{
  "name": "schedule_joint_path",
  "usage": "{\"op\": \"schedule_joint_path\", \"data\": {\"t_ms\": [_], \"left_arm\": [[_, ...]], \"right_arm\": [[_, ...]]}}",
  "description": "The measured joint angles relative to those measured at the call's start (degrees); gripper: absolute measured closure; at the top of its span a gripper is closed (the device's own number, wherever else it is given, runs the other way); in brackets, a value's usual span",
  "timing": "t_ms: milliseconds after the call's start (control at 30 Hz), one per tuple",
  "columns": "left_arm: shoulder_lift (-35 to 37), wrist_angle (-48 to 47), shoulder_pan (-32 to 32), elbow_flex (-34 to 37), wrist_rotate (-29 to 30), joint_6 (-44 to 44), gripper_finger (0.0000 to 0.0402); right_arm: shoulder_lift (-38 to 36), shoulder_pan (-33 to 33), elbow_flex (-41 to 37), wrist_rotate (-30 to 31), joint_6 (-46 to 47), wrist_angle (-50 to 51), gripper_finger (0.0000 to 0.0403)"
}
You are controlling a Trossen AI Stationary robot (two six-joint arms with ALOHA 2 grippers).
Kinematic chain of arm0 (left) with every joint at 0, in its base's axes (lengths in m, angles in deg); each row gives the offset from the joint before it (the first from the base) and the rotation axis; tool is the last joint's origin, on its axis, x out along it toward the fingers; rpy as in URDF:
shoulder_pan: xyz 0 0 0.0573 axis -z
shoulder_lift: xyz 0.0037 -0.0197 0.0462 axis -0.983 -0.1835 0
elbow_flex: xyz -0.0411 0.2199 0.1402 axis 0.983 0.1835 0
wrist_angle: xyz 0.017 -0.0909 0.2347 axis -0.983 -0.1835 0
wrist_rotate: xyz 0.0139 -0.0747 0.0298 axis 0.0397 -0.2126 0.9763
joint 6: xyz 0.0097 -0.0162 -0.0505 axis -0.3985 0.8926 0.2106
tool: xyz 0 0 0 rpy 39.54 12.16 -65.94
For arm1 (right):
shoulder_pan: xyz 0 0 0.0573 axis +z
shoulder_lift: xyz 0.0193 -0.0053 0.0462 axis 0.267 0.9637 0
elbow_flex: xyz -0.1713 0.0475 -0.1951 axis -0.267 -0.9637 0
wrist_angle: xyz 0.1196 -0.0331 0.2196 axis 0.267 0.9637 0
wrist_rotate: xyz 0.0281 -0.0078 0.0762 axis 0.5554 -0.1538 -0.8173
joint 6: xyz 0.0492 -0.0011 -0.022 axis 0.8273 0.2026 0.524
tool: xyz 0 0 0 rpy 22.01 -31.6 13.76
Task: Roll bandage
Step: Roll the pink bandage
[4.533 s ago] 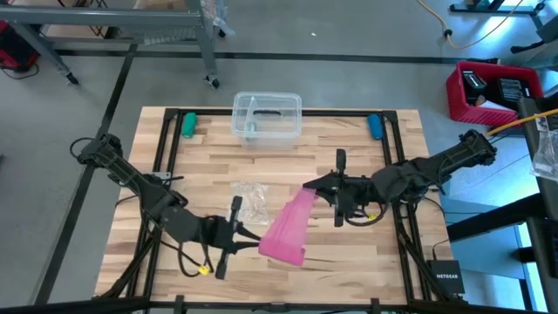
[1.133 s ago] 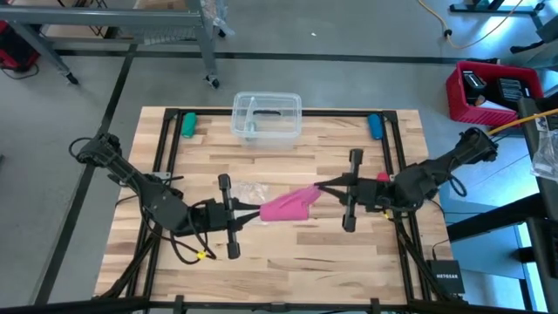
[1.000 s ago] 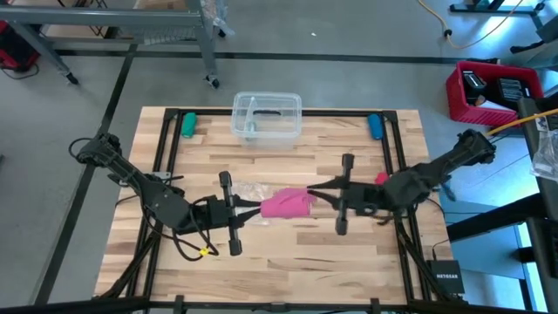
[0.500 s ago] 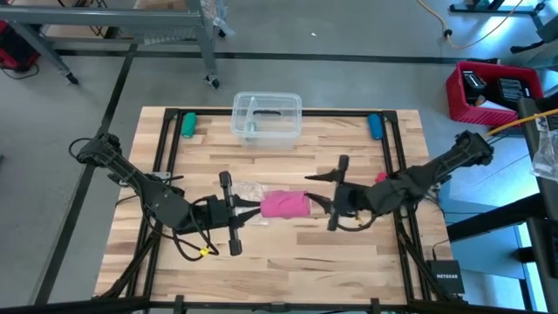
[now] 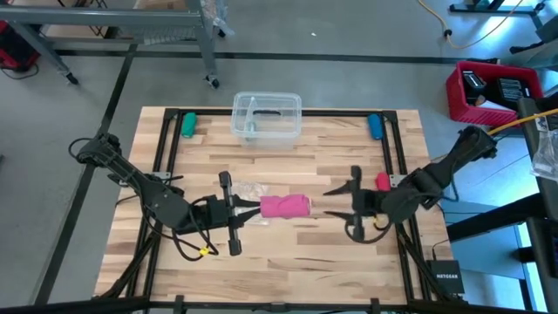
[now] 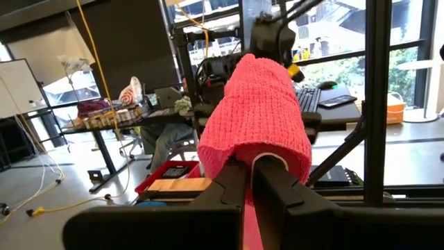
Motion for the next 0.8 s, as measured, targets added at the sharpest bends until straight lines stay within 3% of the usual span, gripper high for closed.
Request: {"op": "schedule_joint_path", "data": {"t_ms": [167,333,567,800], "left_arm": [[0.0,-0.2,0.0,0.0,0.0,-0.1,0.0398],[0.0,-0.5,0.0,0.0,0.0,-0.3,0.0398],[0.0,-1.2,0.0,0.0,0.0,-0.5,0.0398],[0.0,-1.1,0.0,0.0,0.0,-0.4,0.0398]], "right_arm": [[1.8,-0.4,-4.9,0.9,-2.5,-15.4,0.019],[3.4,-2.7,-5.6,3.2,-7.0,-24.1,0.019],[6.5,-6.6,-5.7,-7.9,-7.8,-29.7,0.019],[9.4,-7.9,-5.7,-8.8,-11.0,-33.4,0.0192]]}}
